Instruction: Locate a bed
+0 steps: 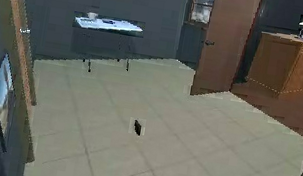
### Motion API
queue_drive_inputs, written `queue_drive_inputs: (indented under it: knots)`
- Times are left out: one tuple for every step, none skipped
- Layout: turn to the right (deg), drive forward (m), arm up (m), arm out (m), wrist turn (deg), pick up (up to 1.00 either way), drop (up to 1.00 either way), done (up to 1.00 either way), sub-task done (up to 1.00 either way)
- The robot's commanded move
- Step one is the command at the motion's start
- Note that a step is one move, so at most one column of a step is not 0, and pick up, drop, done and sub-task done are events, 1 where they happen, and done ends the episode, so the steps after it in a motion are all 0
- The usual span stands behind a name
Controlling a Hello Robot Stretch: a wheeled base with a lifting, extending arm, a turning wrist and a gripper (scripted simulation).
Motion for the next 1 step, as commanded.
queue_drive_inputs:
  knots:
    - [30.0,0.0,0.0,0.0,0.0,0.0,0.0,0.0,0.0]
